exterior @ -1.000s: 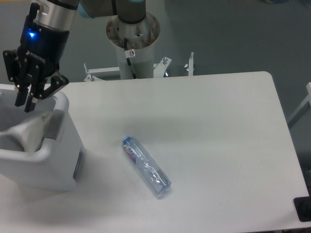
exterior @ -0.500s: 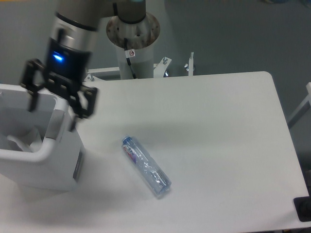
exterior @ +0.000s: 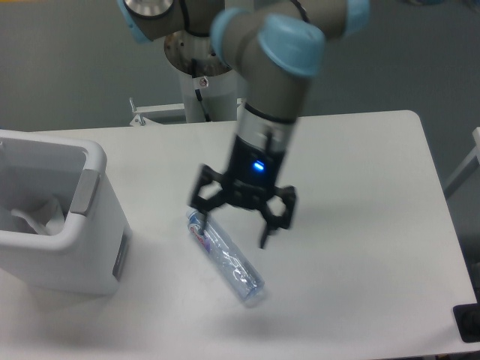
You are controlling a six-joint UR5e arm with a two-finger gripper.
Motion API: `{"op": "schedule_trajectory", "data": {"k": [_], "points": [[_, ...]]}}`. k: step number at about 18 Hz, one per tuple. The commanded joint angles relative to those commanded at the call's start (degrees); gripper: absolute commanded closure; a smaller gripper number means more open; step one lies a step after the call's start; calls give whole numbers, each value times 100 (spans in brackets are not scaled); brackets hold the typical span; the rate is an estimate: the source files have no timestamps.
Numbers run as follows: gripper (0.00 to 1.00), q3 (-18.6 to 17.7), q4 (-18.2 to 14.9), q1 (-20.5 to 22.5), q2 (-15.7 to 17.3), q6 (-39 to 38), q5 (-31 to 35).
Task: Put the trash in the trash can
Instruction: 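Move the open gripper back over the clear water bottle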
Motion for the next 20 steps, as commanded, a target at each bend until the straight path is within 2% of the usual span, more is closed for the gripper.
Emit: {"op": "schedule_trajectory", "data": {"k": [3,13,20], "points": [[0,0,-18,-9,-203,0,415],[0,-140,-88,-88,-414,-105,477],[0,-316,-88,-105,-414,-114,477]]}}
